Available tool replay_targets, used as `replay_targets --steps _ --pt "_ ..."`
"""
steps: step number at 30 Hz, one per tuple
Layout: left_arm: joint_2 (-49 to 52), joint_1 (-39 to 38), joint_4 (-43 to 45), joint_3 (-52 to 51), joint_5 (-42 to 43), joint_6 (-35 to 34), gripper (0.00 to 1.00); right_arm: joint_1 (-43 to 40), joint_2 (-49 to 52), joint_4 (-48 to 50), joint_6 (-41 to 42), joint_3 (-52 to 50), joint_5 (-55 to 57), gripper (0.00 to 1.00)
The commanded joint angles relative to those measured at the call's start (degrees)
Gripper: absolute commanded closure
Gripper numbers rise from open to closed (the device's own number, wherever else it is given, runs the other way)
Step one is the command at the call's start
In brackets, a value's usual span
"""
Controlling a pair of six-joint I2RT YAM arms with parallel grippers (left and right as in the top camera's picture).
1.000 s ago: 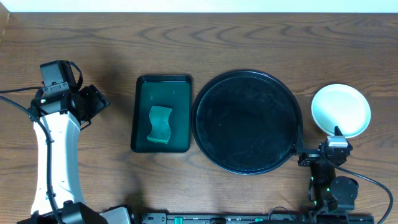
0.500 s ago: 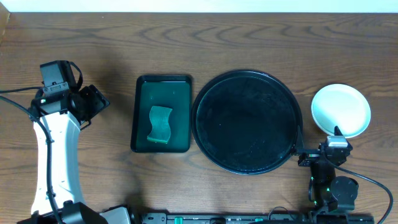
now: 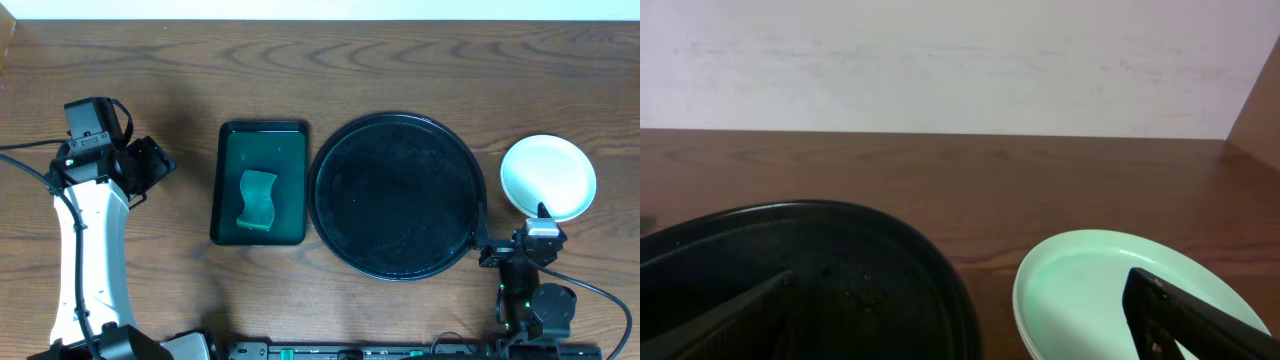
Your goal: Clean dirty plates on tray and stack at the side
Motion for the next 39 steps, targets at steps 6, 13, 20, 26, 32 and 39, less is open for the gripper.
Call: replay_targets --steps 6,13,20,26,32,39 --pt "-0.2 0.2 -0.1 0.9 -0.3 -0.1 0.20 0.6 -0.4 -0.2 -0.2 -0.1 0.5 0.01" --pt "0.0 0.2 -0.1 0.9 -0.3 -0.1 0.20 0.6 -0.4 -0.2 -0.2 -0.1 0.5 0.01" --pt "-0.1 0.2 -0.1 0.9 -0.3 -0.1 0.20 0.6 -0.4 -0.2 -0.2 -0.1 0.5 0.01" --pt "-1.9 0.2 -0.1 0.9 -0.3 -0.1 0.20 0.6 -0.4 -0.2 -0.2 -0.1 0.5 0.01" --pt "-8.5 0.2 -0.1 0.9 -0.3 -0.1 0.20 0.6 -0.4 -0.2 -0.2 -0.1 0.5 0.01" --pt "-22.0 0.2 -0.1 0.9 -0.3 -0.1 0.20 0.6 -0.4 -0.2 -0.2 -0.1 0.5 0.01"
